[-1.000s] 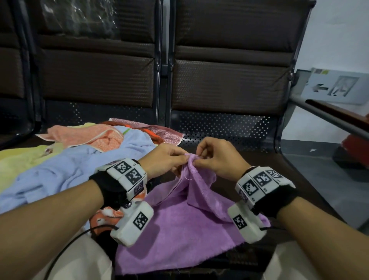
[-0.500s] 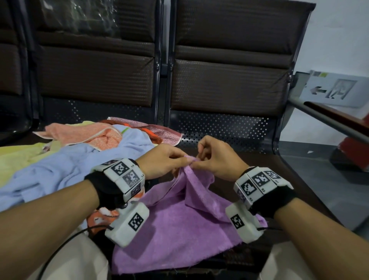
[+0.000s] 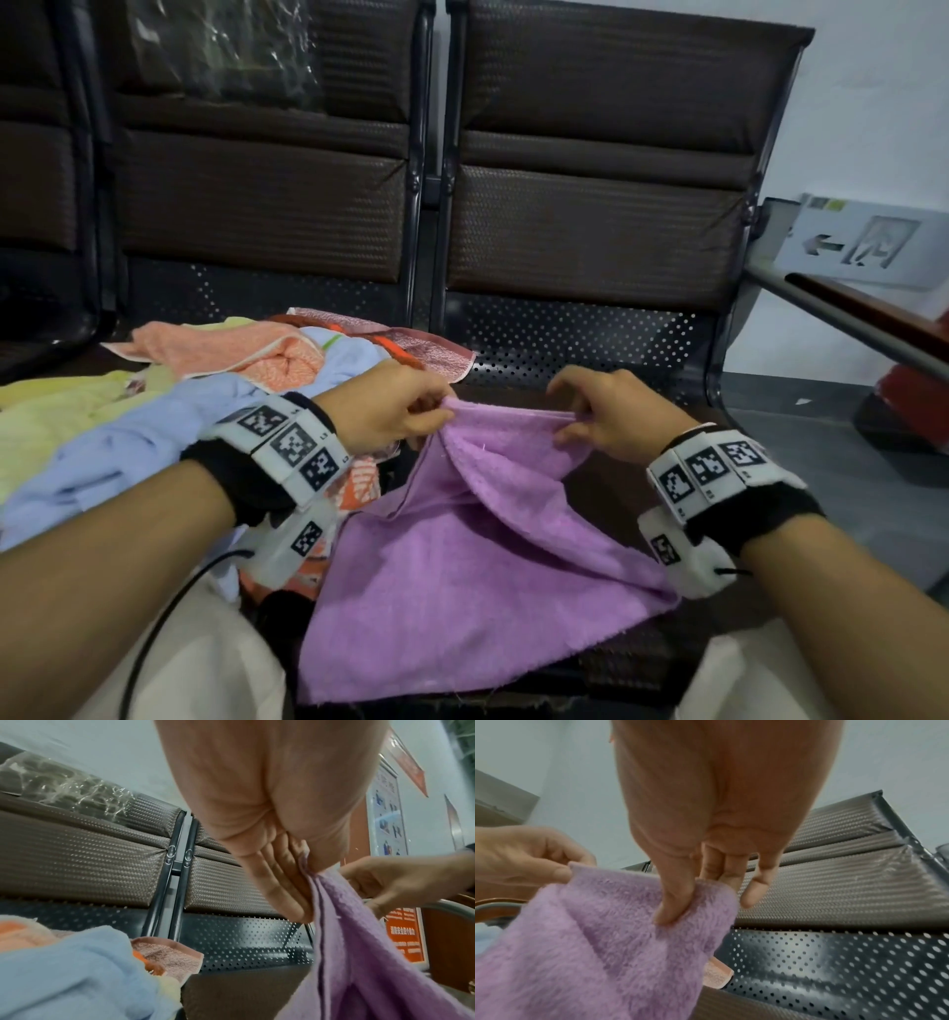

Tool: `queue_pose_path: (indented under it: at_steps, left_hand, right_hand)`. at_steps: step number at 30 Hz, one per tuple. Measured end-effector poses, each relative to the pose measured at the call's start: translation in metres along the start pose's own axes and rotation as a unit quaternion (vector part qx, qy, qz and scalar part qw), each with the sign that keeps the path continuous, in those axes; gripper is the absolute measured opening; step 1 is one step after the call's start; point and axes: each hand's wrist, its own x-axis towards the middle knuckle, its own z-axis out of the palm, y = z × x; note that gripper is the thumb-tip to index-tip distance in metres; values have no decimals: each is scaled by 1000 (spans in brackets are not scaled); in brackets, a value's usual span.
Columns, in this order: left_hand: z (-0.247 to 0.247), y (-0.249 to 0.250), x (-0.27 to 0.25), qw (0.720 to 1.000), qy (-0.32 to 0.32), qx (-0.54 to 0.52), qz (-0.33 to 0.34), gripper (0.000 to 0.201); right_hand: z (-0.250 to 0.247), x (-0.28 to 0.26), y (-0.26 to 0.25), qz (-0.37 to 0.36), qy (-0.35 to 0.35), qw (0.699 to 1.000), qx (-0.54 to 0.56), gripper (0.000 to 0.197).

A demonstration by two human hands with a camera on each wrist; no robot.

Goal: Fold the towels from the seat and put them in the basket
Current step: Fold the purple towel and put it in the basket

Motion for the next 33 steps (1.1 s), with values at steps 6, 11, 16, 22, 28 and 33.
queue_pose_path:
  at_steps: [6,11,16,22,28,33]
  left_hand:
    - [5,13,0,996,61,47,47,11]
    - [-1,16,-1,989,146,33,20,9]
    - [-5,39,-4,969,239,-61,-5,24]
    - [-32,67,-14,958,274,-90,-10,13]
    - [-84,101,-28,928,328,-177,-21,17]
    - [-120,125,-42,907,320,-273,3,18]
  right_hand:
    - [1,1,-10,5,-48,994,-94,18]
    - [-7,-1,-12,-31,13,993,-111,29]
    - [-21,-12,-18,8,36,999,-27,36]
    - [-69,-33,-39,13,126,992,20,18]
    - [-121,-64,-74,-23,229,944,235,12]
    - [-142,-84,-101,-77,330,872,352,15]
